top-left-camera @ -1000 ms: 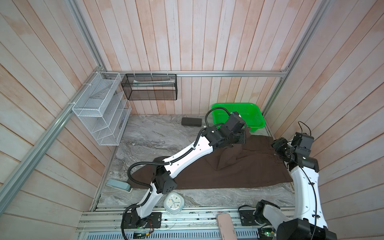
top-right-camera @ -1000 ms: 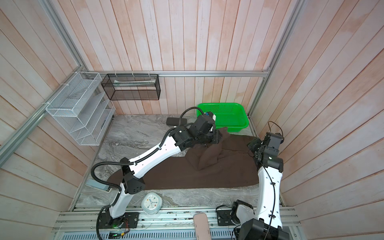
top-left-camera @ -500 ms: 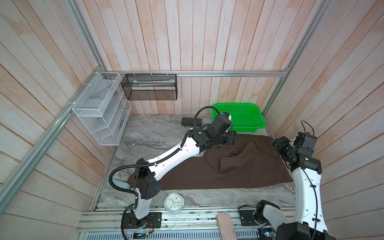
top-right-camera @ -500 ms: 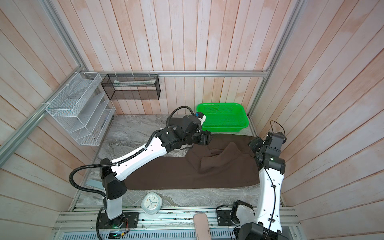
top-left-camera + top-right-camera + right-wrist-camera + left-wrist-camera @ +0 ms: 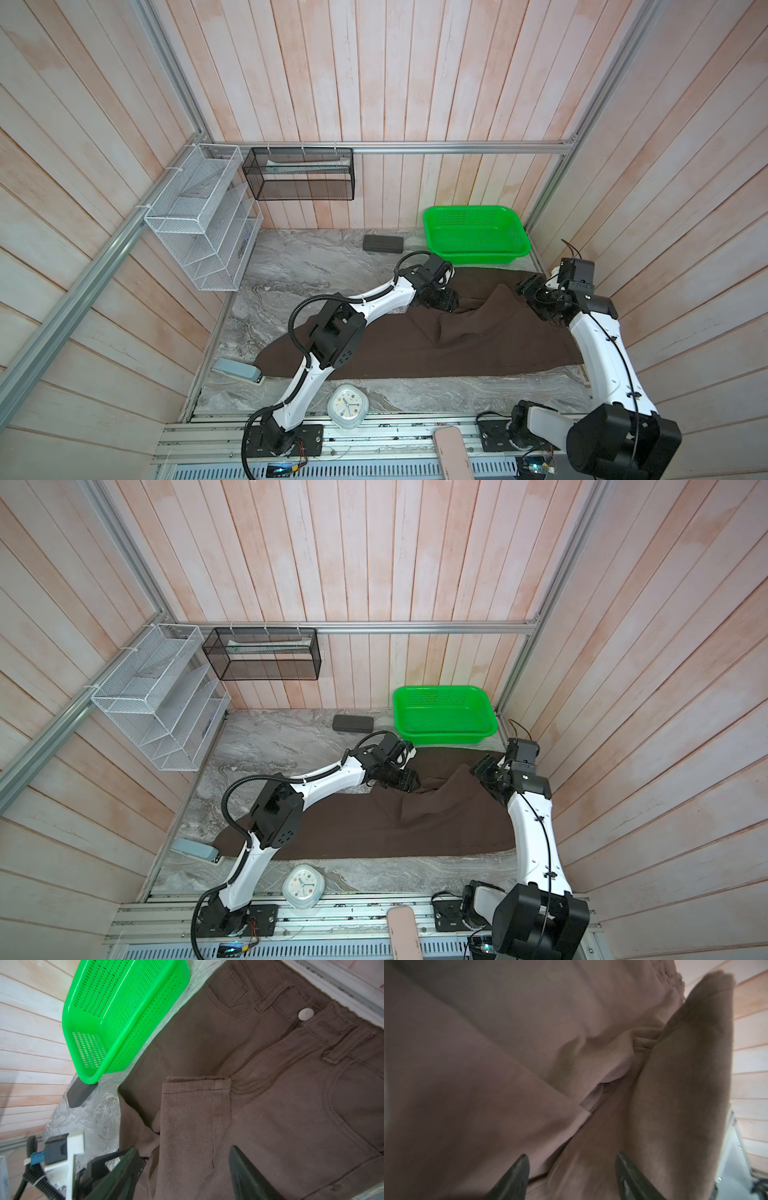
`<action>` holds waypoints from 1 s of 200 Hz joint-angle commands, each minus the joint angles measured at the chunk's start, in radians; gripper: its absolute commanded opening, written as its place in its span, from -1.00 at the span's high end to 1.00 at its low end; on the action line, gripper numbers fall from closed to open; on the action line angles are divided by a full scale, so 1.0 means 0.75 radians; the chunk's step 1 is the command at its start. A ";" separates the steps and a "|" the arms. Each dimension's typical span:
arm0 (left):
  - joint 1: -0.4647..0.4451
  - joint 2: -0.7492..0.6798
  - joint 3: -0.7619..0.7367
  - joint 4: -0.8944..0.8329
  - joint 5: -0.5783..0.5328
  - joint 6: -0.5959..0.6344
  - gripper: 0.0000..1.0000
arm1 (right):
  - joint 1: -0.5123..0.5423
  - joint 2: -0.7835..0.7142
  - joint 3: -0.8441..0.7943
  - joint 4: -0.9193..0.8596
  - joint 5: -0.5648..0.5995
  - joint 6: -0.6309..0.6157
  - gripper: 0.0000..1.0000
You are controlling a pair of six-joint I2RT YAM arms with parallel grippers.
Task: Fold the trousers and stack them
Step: 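Lay the leg hems onto the waistband beside the right gripper, folding the trousers in half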
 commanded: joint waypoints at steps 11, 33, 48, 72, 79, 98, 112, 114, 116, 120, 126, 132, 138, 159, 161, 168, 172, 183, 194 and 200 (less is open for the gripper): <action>-0.006 0.078 0.102 0.003 0.288 0.033 -0.42 | 0.027 0.010 -0.021 -0.026 0.042 -0.002 -0.39; -0.025 0.113 0.138 -0.010 0.407 0.045 -0.43 | 0.033 0.011 -0.029 -0.018 0.050 0.002 -0.39; -0.041 0.134 0.168 -0.021 0.471 0.050 -0.43 | 0.035 0.010 -0.029 -0.017 0.055 0.002 -0.39; -0.089 0.194 0.274 -0.115 0.540 0.087 -0.35 | 0.039 0.004 -0.029 -0.016 0.056 0.002 -0.38; -0.107 0.216 0.308 -0.141 0.554 0.101 -0.31 | 0.038 0.000 -0.027 -0.018 0.058 0.002 -0.38; -0.143 0.237 0.343 -0.158 0.578 0.108 -0.05 | 0.038 -0.007 -0.023 -0.024 0.061 0.000 -0.38; -0.144 0.223 0.340 -0.156 0.566 0.108 0.27 | 0.039 -0.016 -0.022 -0.028 0.060 0.002 -0.38; -0.144 0.219 0.338 -0.157 0.560 0.109 0.32 | 0.038 -0.016 -0.021 -0.028 0.060 0.002 -0.38; -0.144 0.213 0.335 -0.155 0.552 0.109 0.37 | 0.037 -0.018 -0.021 -0.030 0.060 0.002 -0.38; -0.144 0.199 0.326 -0.148 0.539 0.109 0.49 | 0.037 -0.022 -0.021 -0.031 0.060 0.002 -0.38; -0.144 0.174 0.305 -0.134 0.516 0.106 0.64 | 0.038 -0.026 -0.019 -0.033 0.059 0.002 -0.38; -0.144 0.140 0.276 -0.113 0.491 0.101 0.80 | 0.039 -0.030 -0.019 -0.037 0.060 0.002 -0.38; -0.144 0.105 0.242 -0.084 0.471 0.097 0.92 | 0.037 -0.033 -0.019 -0.038 0.060 0.002 -0.38; -0.144 -0.039 0.101 0.038 0.427 0.069 1.00 | 0.037 -0.049 -0.021 -0.045 0.057 0.002 -0.38; -0.144 -0.051 0.091 0.047 0.426 0.064 1.00 | 0.039 -0.050 -0.020 -0.046 0.056 0.002 -0.38; -0.144 -0.085 0.063 0.065 0.420 0.059 1.00 | 0.039 -0.055 -0.021 -0.048 0.056 0.004 -0.38; -0.166 -0.102 0.053 0.068 0.416 0.058 1.00 | 0.038 -0.058 -0.022 -0.047 0.054 0.004 -0.38; -0.196 -0.140 0.029 0.059 0.388 0.064 0.84 | 0.038 -0.067 -0.026 -0.052 0.053 0.004 -0.38; -0.199 -0.181 -0.014 0.074 0.339 0.066 0.29 | 0.038 -0.077 -0.031 -0.054 0.059 0.005 -0.38; -0.197 -0.208 -0.048 0.097 0.307 0.059 0.07 | 0.040 -0.080 -0.033 -0.056 0.061 0.004 -0.38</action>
